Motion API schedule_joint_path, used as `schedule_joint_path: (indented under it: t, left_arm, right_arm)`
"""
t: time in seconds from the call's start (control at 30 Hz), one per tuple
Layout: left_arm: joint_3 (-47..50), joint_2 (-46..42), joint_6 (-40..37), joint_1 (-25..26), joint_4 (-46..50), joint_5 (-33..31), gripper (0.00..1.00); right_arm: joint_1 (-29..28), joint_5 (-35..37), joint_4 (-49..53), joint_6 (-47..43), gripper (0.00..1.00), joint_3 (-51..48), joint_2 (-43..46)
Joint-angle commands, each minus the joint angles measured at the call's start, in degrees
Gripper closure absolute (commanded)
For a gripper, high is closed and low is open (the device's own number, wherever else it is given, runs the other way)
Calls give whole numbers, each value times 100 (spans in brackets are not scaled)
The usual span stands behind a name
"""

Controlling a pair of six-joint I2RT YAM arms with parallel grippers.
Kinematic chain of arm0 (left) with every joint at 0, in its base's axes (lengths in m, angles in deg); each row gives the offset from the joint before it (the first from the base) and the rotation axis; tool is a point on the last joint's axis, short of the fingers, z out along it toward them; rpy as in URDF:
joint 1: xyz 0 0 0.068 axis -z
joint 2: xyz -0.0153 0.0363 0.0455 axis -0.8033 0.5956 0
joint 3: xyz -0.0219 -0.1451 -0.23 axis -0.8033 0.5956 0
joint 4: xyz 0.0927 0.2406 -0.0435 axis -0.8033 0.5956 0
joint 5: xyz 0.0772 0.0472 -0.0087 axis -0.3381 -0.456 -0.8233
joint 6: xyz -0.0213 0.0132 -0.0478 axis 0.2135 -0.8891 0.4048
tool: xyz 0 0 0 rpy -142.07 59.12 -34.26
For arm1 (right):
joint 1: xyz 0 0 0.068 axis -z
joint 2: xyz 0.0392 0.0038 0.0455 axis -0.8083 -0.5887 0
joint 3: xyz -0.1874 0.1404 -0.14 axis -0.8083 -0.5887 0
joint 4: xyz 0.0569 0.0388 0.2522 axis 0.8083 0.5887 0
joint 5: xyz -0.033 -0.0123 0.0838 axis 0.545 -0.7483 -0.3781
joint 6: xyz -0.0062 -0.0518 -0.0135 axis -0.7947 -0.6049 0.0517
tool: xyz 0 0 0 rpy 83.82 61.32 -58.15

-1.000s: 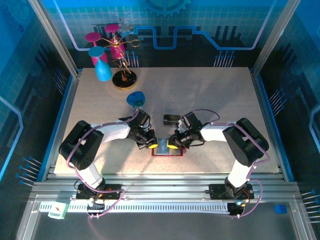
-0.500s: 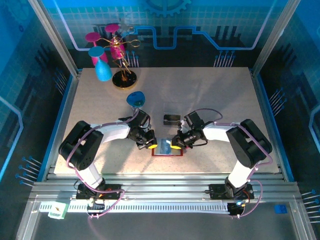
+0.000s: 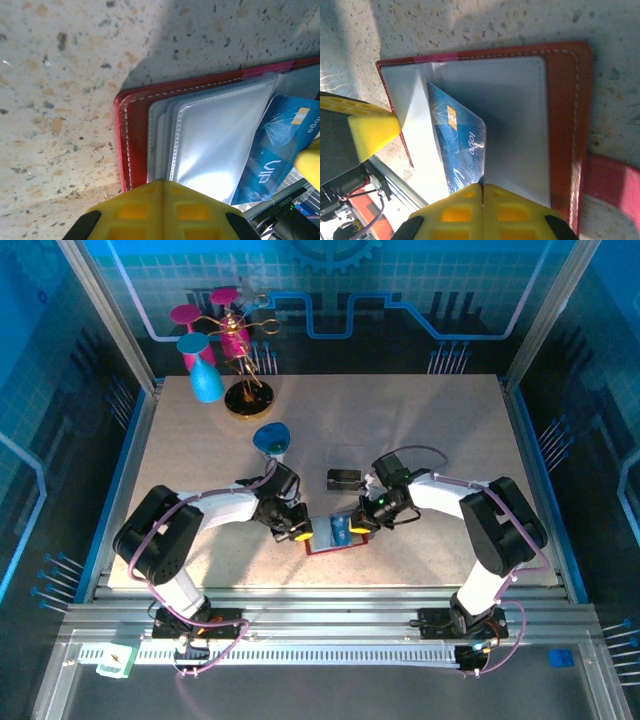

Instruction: Take the credit cards out of the card holder

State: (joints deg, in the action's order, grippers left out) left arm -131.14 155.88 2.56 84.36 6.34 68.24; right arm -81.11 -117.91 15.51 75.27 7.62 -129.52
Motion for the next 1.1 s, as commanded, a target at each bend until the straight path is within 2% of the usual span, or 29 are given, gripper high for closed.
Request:
schedule_joint_path:
  t: [0.0,0.33,0.57,1.07]
  left_arm:
    - [173,-75,130,33,199,-246,94]
    - [114,-89,171,22,111,-342,86]
    - [85,30,176,23,-96,-360,85]
    - [-124,164,104,26,-170,-401,85]
  right_arm:
    - [97,218,621,-363,97,220,108]
    - [125,478,1177,-771,98,617,102]
    - [117,401,1391,-1019,99,925,-35]
    - [-206,255,1117,-749,98,1063,-243]
